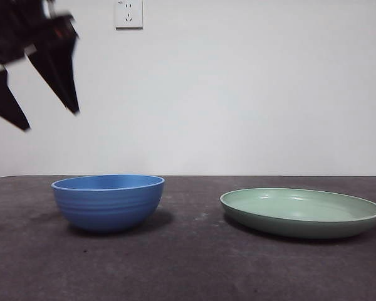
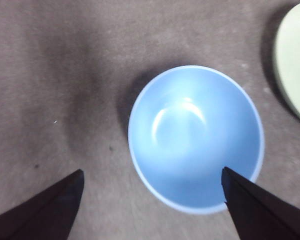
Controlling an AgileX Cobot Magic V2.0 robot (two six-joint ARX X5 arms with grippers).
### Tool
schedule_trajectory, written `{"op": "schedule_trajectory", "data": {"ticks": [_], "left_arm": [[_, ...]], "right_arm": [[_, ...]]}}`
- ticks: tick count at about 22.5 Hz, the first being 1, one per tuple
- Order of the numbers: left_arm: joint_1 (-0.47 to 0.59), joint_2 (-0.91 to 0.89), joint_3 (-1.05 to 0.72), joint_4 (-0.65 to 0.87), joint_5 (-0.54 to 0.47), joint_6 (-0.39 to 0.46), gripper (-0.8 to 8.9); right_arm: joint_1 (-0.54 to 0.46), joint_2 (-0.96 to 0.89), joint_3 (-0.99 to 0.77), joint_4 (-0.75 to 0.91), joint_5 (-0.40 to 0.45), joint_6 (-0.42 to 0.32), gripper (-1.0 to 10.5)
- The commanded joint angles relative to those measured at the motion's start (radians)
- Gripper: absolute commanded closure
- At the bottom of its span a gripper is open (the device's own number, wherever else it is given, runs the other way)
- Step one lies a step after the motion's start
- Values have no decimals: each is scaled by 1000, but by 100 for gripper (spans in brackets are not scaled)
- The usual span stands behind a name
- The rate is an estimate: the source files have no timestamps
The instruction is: Pick up the blue bowl, put it on the green plate, put it on desk
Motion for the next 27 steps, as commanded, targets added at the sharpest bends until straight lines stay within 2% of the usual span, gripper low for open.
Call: {"op": "schedule_trajectory", "data": {"ticks": [1, 4, 11, 14, 17, 20, 27], "left_arm": [[-10, 72, 23, 48, -16, 3, 381], [-15, 152, 23, 83, -56, 3, 381], [-17, 290, 23, 155, -64, 2, 399], [-17, 306, 23, 155, -64, 1, 500], [-17, 306, 23, 153, -64, 1, 699], [-17, 306, 23, 154, -64, 2, 790], [-18, 306, 31, 159, -61, -7, 799]], "right_arm": [[2, 5, 17, 10, -4, 3, 558], [2, 5, 17, 10, -4, 3, 559], [2, 5, 17, 14, 3, 3, 559], [2, 5, 17, 14, 3, 3, 559], [2, 5, 17, 17, 3, 3, 559], [2, 5, 17, 18, 3, 3, 559], [2, 5, 17, 22, 3, 3, 559]]}}
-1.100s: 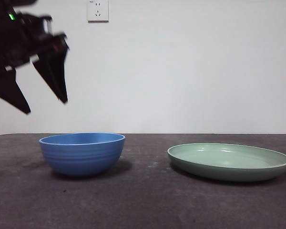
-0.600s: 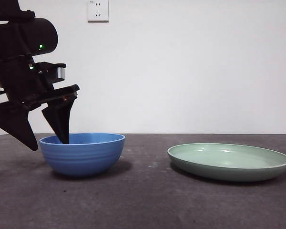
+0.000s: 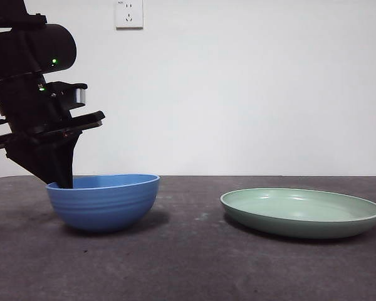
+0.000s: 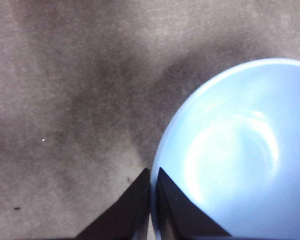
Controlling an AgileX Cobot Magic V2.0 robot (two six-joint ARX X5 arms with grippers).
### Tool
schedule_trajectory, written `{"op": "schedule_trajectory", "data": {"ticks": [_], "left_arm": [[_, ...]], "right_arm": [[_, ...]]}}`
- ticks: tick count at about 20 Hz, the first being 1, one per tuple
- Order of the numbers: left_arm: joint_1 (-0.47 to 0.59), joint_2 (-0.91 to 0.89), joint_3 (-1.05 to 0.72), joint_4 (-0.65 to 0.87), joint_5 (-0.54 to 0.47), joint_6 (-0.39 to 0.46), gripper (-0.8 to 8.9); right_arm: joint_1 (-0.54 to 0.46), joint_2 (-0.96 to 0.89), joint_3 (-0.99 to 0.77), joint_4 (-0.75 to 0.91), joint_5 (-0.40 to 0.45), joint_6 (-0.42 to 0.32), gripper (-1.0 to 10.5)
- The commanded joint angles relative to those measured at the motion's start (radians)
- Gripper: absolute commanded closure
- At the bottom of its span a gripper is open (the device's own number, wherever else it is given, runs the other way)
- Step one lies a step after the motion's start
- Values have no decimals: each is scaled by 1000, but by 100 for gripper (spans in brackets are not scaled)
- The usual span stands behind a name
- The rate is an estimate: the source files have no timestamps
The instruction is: Pick up the blue bowl, put it on the green plate, put it on desk
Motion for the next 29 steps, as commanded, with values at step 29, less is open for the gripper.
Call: {"op": "schedule_trajectory", "data": {"ticks": [29], "left_arm": [[-416, 532, 856, -168, 13, -92, 799]], "right_arm": [[2, -35, 17, 23, 2, 40, 559]]}}
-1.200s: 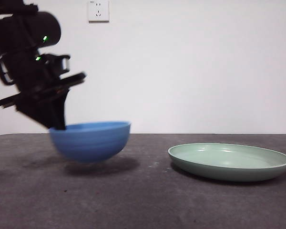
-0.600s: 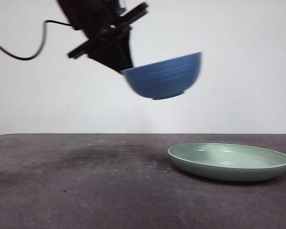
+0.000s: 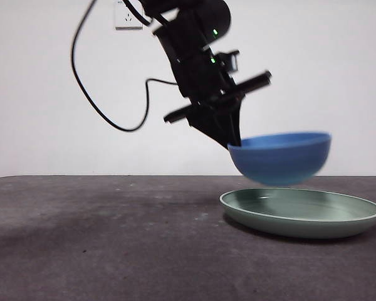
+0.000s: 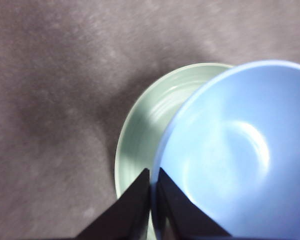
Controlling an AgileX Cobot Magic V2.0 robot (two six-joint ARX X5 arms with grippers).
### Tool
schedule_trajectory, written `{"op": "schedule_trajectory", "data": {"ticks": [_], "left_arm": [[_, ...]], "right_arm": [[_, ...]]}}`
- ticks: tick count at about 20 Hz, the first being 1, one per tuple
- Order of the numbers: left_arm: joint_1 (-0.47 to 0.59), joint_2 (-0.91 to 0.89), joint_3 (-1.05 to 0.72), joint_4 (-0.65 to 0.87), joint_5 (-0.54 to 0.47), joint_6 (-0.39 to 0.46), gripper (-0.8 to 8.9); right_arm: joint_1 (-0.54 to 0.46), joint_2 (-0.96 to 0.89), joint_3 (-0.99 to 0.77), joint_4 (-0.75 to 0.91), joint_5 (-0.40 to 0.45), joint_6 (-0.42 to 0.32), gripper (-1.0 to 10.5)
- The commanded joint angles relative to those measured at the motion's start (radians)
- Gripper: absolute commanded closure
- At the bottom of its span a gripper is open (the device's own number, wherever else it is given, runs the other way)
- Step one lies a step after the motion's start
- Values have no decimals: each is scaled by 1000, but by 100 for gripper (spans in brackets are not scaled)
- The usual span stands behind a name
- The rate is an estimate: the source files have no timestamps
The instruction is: Pick up the blue bowl, put it on the green plate, put it on desk
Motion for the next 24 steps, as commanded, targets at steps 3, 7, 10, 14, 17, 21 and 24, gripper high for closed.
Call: {"op": "schedule_trajectory", "data": {"ticks": [3, 7, 10, 14, 17, 21, 24], "left_arm": [[-33, 105, 82, -11, -6, 21, 798], [-41, 127, 82, -20, -46, 29, 799], [-41, 128, 82, -21, -46, 36, 799], [-51, 128, 82, -39, -45, 54, 782], [-60, 128, 82, -42, -45, 54, 691], [-60, 128, 82, -52, -45, 54, 563], [-53, 126, 110, -110, -45, 54, 564]], "right_arm": [[2, 0, 17, 8, 10, 11, 559], [2, 0, 17, 9, 27, 11, 559], [2, 0, 17, 9, 26, 11, 559], [2, 0, 17, 9, 26, 11, 559], [2, 0, 17, 9, 26, 11, 559], [2, 0, 17, 9, 26, 11, 559], [2, 0, 17, 9, 26, 11, 559]]}}
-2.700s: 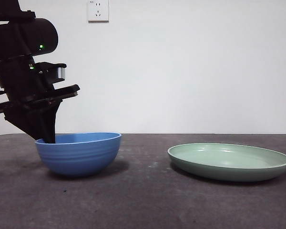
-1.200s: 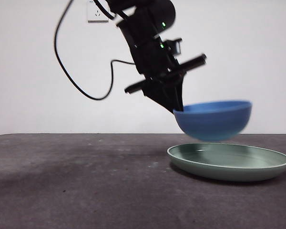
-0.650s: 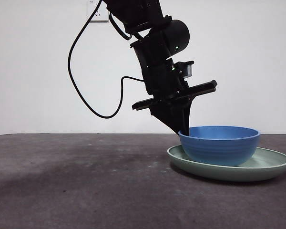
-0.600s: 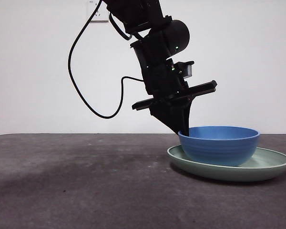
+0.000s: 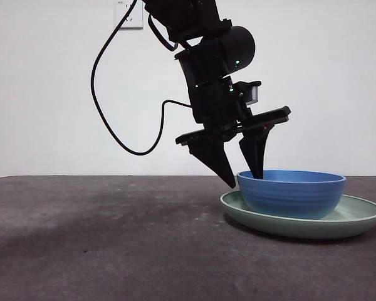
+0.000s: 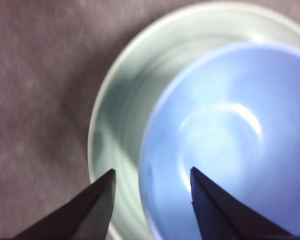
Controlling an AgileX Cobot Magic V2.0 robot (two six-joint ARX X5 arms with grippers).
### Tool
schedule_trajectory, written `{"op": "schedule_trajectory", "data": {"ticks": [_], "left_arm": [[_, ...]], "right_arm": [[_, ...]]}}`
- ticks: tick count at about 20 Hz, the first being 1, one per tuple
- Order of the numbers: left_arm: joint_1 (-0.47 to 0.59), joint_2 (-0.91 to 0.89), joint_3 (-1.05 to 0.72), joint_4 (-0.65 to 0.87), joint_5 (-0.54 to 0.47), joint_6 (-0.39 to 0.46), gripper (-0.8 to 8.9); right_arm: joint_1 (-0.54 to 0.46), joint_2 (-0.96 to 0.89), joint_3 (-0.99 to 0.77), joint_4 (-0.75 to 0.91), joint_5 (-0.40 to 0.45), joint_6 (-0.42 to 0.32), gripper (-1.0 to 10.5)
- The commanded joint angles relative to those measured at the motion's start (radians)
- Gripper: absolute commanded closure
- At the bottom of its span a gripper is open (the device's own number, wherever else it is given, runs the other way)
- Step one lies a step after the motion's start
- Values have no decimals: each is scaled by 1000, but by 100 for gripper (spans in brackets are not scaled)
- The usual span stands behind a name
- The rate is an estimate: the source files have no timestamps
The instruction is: Pick up the blue bowl, put it on the green plate, put it on desk
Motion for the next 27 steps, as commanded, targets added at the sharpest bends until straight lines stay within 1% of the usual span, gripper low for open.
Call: {"op": "schedule_trajectory", "data": {"ticks": [1, 3, 5, 14, 17, 20, 23, 27], "left_arm": [[2, 22, 70, -42, 0, 11, 564], [13, 5, 111, -85, 0, 12, 564], [24, -46, 118, -83, 0, 12, 564], [102, -386, 117, -82, 1, 13, 563], [129, -473, 113, -119, 1, 33, 564], [146, -536, 100, -185, 4, 64, 564], [162, -623, -13, -186, 8, 76, 564], [179, -827, -343, -58, 33, 71, 564]], "right_arm": [[2, 4, 17, 9, 1, 11, 559], [2, 4, 17, 9, 1, 11, 559], [2, 4, 17, 9, 1, 11, 559], [2, 4, 17, 16, 7, 10, 559], [2, 4, 17, 16, 29, 11, 559], [2, 4, 17, 16, 31, 11, 559], [2, 4, 17, 16, 31, 11, 559], [2, 4, 17, 16, 31, 11, 559]]}}
